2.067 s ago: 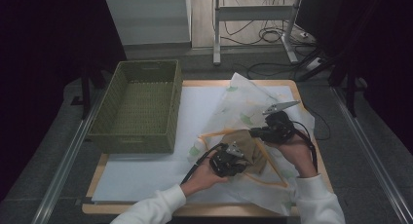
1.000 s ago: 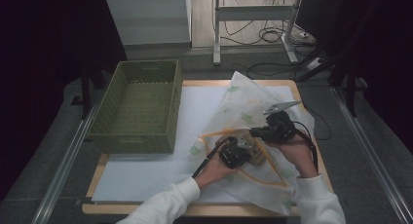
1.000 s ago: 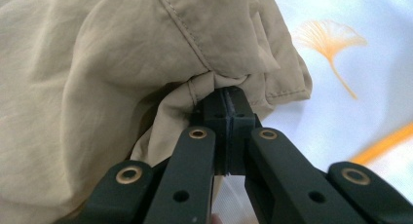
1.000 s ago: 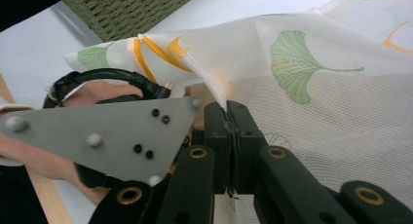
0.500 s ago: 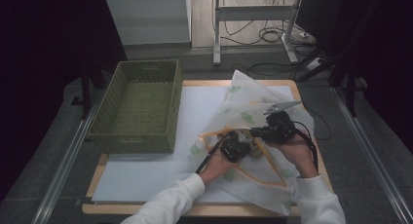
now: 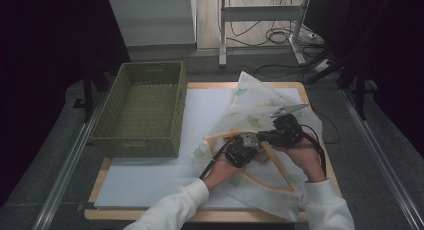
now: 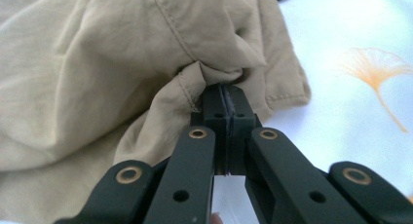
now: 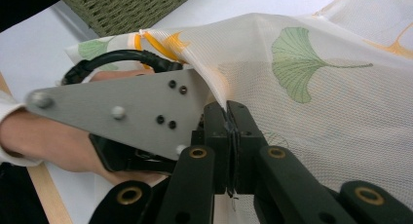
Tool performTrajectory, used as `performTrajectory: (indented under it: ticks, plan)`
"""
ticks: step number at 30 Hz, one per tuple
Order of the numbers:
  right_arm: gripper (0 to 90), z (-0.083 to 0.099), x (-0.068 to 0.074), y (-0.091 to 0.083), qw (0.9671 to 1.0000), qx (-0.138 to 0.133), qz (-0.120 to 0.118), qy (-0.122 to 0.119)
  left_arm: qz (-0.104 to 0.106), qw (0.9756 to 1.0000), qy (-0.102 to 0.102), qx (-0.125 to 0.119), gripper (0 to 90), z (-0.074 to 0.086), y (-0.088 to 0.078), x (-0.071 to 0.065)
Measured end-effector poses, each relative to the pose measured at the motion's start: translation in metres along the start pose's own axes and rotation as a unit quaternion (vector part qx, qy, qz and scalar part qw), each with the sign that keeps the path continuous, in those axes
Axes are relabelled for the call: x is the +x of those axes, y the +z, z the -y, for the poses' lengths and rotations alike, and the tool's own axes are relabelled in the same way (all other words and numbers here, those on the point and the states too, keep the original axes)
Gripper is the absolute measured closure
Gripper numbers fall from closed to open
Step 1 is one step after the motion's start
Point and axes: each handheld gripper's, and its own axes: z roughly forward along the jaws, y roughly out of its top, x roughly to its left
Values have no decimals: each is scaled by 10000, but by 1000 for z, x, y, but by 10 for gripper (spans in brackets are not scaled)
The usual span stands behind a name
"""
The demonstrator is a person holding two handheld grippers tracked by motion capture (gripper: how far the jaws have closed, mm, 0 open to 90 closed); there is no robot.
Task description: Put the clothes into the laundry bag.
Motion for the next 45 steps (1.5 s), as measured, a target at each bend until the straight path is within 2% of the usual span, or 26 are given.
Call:
performTrajectory:
  ticks: [1,3,4,5,10,14,16,17,20,26,29,36,40,45]
  plan:
    - [868,0,0,0,10000,12,1,7,49,10000,-73,-8,898,1,-1,-2]
    - [868,0,-1,1,10000,30,15,17,85,9999,-80,-44,898,1,-4,-4]
    - [869,1,-1,1,10000,28,6,19,119,9999,2,-14,898,2,-6,-4]
    - [868,1,-1,1,10000,22,4,16,121,9999,-41,-42,898,2,-7,-5]
    - [868,1,-1,1,10000,40,18,16,190,9998,70,-72,898,5,-21,-7]
    - [868,1,0,1,10000,43,15,5,295,9993,-80,-213,898,10,-30,-9]
    - [869,1,0,2,10000,54,8,3,310,9993,-31,-193,897,14,-36,-8]
    - [868,1,0,2,10000,64,11,-3,316,9992,-70,-220,897,15,-37,-8]
    - [869,1,1,4,10000,89,-17,-21,323,9992,-31,-227,897,19,-46,-6]
    - [868,2,2,7,9999,141,-31,-32,449,9984,-162,-310,897,31,-60,0]
    - [868,2,3,9,9999,164,-32,-37,432,9984,-244,-257,897,37,-62,4]
    - [868,4,1,7,9999,150,-41,-19,417,9987,-257,-133,897,49,-67,11]
    - [868,5,1,6,9999,146,-40,-16,451,9982,-367,-173,897,53,-73,14]
    - [868,5,2,7,9999,156,-37,-22,476,9980,-399,-138,897,58,-80,17]
